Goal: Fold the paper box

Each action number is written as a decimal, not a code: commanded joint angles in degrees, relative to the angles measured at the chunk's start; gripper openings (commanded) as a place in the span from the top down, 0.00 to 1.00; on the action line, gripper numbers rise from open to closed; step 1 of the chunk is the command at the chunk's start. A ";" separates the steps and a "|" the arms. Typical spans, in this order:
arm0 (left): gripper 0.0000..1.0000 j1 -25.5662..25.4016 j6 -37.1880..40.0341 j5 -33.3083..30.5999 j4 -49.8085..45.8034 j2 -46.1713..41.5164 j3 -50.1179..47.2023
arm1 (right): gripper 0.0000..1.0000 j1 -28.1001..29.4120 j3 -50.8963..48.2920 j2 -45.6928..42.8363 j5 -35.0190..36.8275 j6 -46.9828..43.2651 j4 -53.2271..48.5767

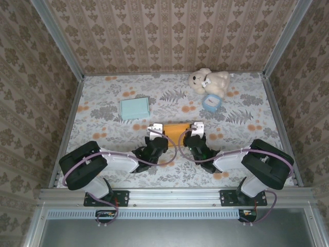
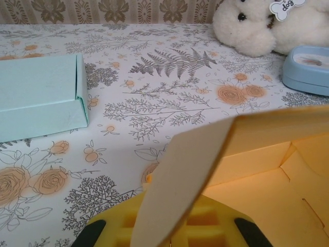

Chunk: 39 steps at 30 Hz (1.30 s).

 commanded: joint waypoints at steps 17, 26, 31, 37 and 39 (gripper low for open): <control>0.94 -4.67 -7.03 -5.79 4.64 6.49 -4.07 | 0.82 4.21 -5.55 -1.02 4.34 6.22 -7.48; 0.94 -5.37 -6.18 -8.37 4.46 7.44 -4.56 | 0.69 6.97 -7.38 -9.54 5.53 11.48 -18.12; 0.94 -5.72 -5.73 -9.34 3.93 7.64 -4.16 | 0.66 9.80 -8.54 -22.64 6.91 14.93 -32.76; 0.94 -5.99 -5.12 -10.23 3.59 7.72 -3.99 | 0.56 10.63 -8.60 -47.63 7.33 13.86 -50.24; 0.94 -6.07 -5.02 -10.29 3.18 7.66 -3.75 | 0.49 10.30 -6.74 -54.57 7.30 10.41 -53.13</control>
